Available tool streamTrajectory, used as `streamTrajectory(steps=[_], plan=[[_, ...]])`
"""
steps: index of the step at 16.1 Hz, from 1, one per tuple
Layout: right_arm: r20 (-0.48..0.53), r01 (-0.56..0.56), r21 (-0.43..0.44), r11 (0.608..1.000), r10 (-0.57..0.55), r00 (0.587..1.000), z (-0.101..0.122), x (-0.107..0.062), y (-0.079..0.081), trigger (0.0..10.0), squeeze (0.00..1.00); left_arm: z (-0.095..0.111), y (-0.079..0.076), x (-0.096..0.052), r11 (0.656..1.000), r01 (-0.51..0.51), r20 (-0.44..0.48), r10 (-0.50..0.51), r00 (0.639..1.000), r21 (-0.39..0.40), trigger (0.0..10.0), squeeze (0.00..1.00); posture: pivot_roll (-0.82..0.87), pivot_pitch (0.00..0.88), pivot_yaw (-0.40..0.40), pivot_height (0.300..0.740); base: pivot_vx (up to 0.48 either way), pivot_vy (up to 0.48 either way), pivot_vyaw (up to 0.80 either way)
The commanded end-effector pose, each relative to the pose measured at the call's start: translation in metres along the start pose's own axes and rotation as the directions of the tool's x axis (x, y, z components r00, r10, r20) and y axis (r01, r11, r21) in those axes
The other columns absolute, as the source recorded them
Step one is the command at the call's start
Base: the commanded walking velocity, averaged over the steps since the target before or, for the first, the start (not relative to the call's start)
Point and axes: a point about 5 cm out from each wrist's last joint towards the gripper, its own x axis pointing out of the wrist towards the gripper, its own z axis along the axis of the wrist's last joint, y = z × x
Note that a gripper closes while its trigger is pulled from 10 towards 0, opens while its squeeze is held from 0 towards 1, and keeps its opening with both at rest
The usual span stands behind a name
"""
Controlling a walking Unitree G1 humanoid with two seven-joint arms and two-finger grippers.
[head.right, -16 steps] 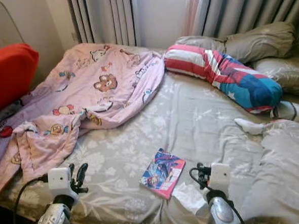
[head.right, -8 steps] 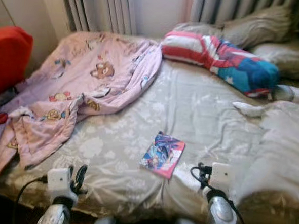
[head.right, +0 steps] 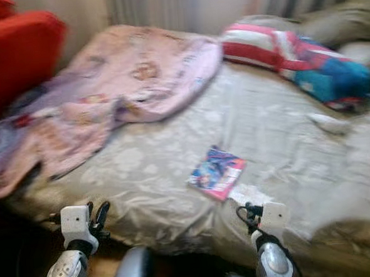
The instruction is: Clean up the room
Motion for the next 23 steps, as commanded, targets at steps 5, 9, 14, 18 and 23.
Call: streamTrajectory(steps=[5,9,14,18,23], plan=[[-0.008,0.015,0.008,1.0,-0.015,1.0,0.0,0.001,-0.003,10.0,0.0,-0.001,-0.002,0.0,1.0,0.018,-0.015,-0.018,1.0,0.006,10.0,0.0,0.15,0.098,-0.046,0.633,0.0,0.0,0.0],[-0.007,0.017,0.014,1.0,-0.017,1.0,0.002,0.003,-0.002,10.0,0.0,0.001,-0.002,0.001,1.0,0.022,-0.01,-0.022,1.0,0.006,10.0,0.0,0.15,0.097,-0.045,0.633,0.127,0.0,0.0],[0.002,0.04,0.022,0.999,-0.04,0.999,0.007,0.006,-0.008,10.0,0.0,0.0,-0.002,0.001,1.0,0.02,-0.011,-0.02,1.0,0.004,10.0,0.0,0.15,0.091,-0.043,0.633,0.266,0.0,0.0],[-0.002,0.049,0.029,0.998,-0.049,0.999,0.007,0.006,-0.009,10.0,0.0,0.001,-0.002,0.002,1.0,0.019,-0.009,-0.018,1.0,0.008,10.0,0.0,0.16,0.093,-0.043,0.633,0.279,0.0,-0.22],[-0.003,0.028,0.02,0.999,-0.028,1.0,0.007,0.007,-0.006,10.0,0.0,0.003,-0.003,0.003,1.0,0.026,-0.003,-0.026,1.0,0.016,10.0,0.0,0.16,0.096,-0.04,0.633,0.279,0.0,0.0]])
